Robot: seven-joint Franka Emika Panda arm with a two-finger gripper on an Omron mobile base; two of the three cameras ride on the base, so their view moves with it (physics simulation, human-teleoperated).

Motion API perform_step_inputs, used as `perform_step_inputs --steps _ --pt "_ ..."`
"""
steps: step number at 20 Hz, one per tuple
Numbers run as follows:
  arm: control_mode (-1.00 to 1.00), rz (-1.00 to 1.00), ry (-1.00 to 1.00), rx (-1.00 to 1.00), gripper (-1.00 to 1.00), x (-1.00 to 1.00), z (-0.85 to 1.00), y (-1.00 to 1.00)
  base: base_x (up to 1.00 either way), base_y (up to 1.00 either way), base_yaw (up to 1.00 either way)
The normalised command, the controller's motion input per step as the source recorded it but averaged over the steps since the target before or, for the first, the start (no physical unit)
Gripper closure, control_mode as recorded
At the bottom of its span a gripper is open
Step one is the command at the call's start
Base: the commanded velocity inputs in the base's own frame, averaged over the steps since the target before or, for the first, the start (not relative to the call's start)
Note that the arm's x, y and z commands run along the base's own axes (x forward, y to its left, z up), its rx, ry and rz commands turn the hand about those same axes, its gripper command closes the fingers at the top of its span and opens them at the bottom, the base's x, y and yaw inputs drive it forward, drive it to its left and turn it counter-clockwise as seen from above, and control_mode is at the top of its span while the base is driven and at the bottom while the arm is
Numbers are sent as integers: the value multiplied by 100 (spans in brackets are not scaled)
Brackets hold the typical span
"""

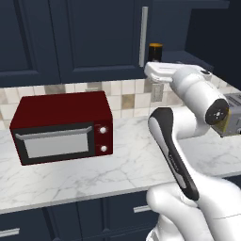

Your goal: Open the cabinet directly in front. Then move the beer and the mug to the dining counter with the jar on it.

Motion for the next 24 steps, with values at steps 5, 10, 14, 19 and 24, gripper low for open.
perform_step_inputs --steps 5,10,14,19,24 --pt "-100 0 0 0 -100 58 12 0 0 0 0" --pt "-100 0 0 0 -100 66 0 3 0 0 0" --pt "-100 0 0 0 -100 60 0 28 0 0 0" --pt "-100 0 1 0 -100 84 0 33 0 0 0" --pt "-100 0 8 0 -100 98 0 4 0 0 0"
